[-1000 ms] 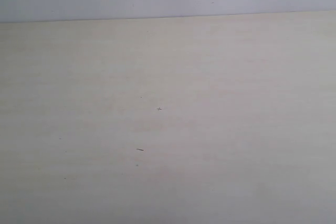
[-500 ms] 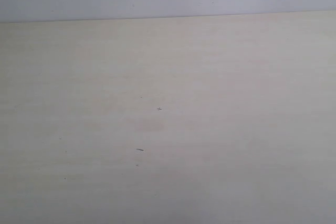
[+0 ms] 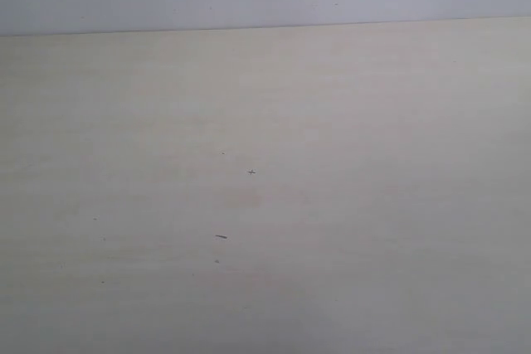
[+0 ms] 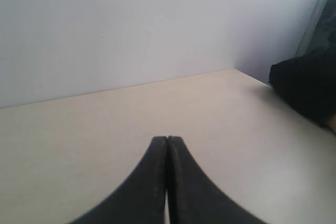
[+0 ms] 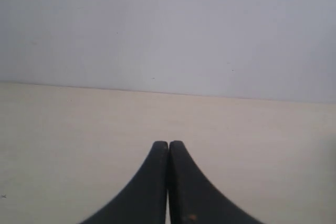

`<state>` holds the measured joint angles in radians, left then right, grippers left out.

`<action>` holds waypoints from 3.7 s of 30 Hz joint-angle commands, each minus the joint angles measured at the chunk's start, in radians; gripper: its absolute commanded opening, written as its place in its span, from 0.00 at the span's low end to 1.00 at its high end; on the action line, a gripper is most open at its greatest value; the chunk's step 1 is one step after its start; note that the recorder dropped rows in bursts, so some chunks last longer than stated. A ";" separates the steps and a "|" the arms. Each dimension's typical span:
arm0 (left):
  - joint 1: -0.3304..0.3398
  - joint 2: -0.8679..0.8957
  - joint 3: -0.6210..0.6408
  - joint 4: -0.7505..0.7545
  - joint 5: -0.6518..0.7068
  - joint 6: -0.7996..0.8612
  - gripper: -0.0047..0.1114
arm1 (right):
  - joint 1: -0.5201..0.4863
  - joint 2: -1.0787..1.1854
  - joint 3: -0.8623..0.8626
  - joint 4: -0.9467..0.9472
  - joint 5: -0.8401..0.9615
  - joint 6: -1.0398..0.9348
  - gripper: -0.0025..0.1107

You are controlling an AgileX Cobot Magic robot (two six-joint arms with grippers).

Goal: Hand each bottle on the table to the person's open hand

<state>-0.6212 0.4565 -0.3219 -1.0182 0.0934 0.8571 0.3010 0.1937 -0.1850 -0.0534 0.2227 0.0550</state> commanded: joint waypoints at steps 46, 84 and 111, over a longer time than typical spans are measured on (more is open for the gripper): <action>0.000 -0.006 0.004 -0.009 -0.010 0.003 0.04 | -0.006 -0.194 0.178 -0.055 0.138 -0.005 0.02; 0.633 -0.202 0.007 1.258 0.277 -1.259 0.04 | -0.006 -0.194 0.178 -0.055 0.138 -0.005 0.02; 0.633 -0.452 0.200 1.403 0.252 -1.259 0.04 | -0.006 -0.194 0.178 -0.055 0.138 -0.005 0.02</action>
<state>0.0074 0.0281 -0.1485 0.3936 0.3698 -0.3952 0.3010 0.0060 -0.0090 -0.1047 0.3626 0.0545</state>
